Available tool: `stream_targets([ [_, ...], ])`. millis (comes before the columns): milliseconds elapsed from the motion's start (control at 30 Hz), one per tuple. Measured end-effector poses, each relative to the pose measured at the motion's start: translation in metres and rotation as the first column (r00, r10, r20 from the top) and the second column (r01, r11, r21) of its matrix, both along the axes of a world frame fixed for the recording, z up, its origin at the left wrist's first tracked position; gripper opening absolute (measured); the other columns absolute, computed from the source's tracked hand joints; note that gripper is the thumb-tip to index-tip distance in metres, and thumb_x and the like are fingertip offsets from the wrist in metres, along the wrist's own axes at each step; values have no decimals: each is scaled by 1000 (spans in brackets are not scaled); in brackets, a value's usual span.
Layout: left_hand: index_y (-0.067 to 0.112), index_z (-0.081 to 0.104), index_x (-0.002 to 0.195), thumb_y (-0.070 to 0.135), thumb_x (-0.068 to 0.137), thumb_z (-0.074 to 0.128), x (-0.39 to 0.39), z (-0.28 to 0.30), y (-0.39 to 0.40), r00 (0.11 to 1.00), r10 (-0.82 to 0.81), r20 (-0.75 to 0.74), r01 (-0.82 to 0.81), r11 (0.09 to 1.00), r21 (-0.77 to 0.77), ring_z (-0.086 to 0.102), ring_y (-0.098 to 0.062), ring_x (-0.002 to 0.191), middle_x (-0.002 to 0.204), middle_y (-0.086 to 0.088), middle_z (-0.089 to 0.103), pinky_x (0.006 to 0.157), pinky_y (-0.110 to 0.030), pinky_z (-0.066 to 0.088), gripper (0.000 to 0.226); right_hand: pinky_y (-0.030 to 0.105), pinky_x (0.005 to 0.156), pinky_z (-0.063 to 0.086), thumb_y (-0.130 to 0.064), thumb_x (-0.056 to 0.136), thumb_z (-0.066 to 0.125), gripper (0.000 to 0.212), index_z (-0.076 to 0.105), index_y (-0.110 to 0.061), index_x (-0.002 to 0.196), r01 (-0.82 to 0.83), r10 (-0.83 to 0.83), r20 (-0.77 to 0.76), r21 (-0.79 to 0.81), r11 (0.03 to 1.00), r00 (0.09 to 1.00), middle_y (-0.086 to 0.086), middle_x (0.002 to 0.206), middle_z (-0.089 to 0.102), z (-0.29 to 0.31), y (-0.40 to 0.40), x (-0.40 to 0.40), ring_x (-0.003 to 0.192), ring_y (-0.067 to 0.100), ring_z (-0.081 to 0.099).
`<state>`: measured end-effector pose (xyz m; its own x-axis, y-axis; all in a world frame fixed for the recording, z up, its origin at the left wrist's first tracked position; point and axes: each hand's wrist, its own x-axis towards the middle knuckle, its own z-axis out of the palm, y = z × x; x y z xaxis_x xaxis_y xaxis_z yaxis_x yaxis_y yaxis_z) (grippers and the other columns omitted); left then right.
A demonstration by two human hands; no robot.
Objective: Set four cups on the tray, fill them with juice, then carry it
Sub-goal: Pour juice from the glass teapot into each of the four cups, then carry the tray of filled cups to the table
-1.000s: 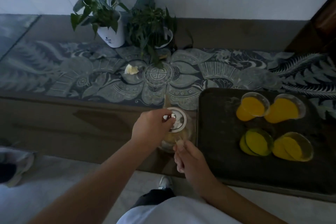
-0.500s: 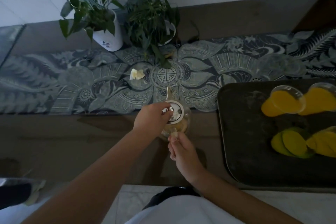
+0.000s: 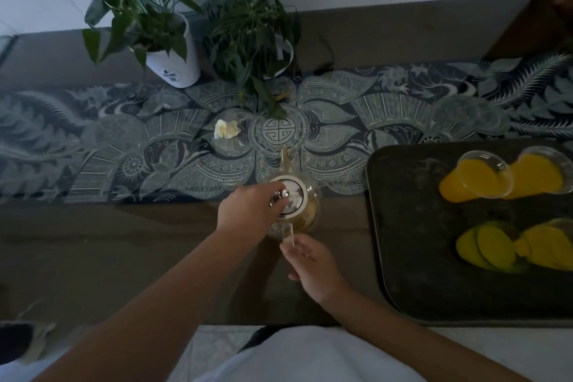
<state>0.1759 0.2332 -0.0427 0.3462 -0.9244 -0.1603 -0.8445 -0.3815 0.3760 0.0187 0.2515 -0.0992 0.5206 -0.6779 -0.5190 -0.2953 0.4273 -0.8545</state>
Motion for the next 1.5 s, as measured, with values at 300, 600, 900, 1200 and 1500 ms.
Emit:
stream_targets([
  [300, 33, 62, 115, 37, 90, 61, -13, -1, -1, 997, 75, -37, -73, 996, 54, 65, -23, 85, 95, 1, 69, 69, -35, 52, 25, 16, 77, 48, -45, 85, 65, 40, 60, -25, 118, -130, 32, -343, -267, 955, 939, -11, 107, 61, 6, -10, -52, 95, 1, 58],
  [600, 32, 47, 141, 41, 91, 60, -94, 34, -1, 987, 80, -137, -103, 981, -164, 49, -27, 118, 124, -1, 50, 88, -46, 49, 52, 20, 69, 52, -30, 88, 65, 15, 58, -40, 96, -176, -23, -342, -538, 824, 939, -15, 85, 68, 90, -33, -193, 82, 4, 65],
  [900, 30, 30, 150, 47, 94, 56, -204, -13, -33, 973, 130, -193, -111, 988, 108, 45, -28, 132, 147, -4, 39, 99, -47, 48, 64, 26, 60, 49, -32, 94, 55, 9, 63, -31, 97, -119, -344, -442, -739, 663, 829, -11, 76, 67, 140, -145, -386, 70, 6, 64],
  [1200, 12, 32, 148, 30, 94, 61, -242, -70, -62, 847, 471, -246, -403, 872, 279, 50, -39, 126, 139, -21, 51, 102, -49, 42, 64, 38, 80, 48, -39, 94, 52, 42, 56, -11, 125, -149, -366, -722, -541, 828, 587, 13, 115, 68, -2, -248, -497, 106, 33, 63],
  [1500, 15, 50, 120, 46, 96, 52, -244, -87, -67, 853, 500, -149, -428, 834, 348, 62, -40, 103, 113, -17, 66, 88, -50, 53, 39, 37, 64, 45, -50, 97, 37, 39, 51, -15, 107, -220, -267, -832, -413, 884, 486, 1, 86, 55, -42, -256, -495, 75, 25, 53],
])
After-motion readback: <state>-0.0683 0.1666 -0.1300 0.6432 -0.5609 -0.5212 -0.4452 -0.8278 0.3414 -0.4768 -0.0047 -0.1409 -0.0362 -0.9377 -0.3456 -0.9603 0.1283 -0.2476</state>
